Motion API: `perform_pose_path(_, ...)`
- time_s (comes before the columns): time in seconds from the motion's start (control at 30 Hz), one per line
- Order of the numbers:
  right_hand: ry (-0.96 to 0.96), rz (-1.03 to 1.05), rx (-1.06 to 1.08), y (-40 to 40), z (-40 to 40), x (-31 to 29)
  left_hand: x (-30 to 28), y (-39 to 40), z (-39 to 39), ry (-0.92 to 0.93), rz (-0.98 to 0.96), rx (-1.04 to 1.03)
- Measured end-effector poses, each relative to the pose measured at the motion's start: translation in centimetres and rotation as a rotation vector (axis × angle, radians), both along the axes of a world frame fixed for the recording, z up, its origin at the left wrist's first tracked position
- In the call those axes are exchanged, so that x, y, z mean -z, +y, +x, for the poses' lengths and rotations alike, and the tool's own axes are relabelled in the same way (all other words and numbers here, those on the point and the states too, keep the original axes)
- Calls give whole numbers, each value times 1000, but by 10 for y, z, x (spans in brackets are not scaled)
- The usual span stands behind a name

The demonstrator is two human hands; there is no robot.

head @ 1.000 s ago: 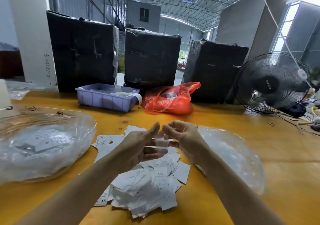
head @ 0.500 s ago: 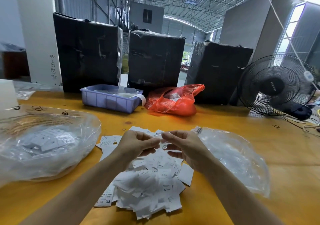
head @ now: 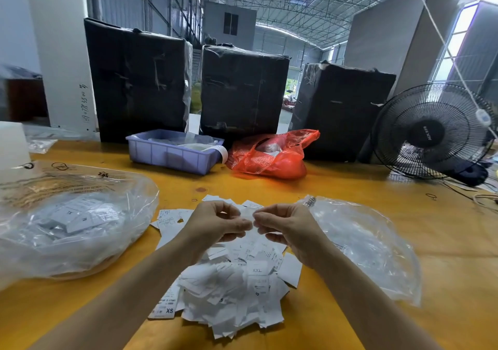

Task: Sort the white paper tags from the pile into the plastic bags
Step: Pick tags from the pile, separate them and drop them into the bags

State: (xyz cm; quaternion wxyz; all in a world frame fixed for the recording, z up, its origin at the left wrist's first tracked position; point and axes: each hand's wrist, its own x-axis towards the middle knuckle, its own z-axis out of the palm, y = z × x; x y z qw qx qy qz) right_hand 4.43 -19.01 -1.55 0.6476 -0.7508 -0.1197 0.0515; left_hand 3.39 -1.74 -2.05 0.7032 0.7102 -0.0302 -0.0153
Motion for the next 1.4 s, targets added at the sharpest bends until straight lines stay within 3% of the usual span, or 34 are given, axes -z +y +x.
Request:
perform_pose_path(0.43, -56, 31, -27, -1, -1, 0, -3, -2, 4, 30, -415, 11)
perform_pose_path(0.5, -24, 19, -51, -1, -1, -1, -2, -2, 3, 8, -386, 9)
perform_pose_path(0.63, 28, -56, -111, 1, -5, -2, 3, -1, 3, -119, -64, -33)
perform_pose_path(0.7, 18, -38, -90, 3, -6, -1, 4, -3, 2, -165, 6, -34)
perform_pose_path(1.1, 32, 17, -99, 5, -6, -1, 6, -5, 3, -153, 1, -45)
perform_pose_path(1.3, 74, 309, -97, 8, -4, -1, 6, -6, 3, -68, -121, -2)
perform_pose_path(1.4, -12, 167, -5, 5, -1, 2, 5, -2, 5, -3, -243, -50)
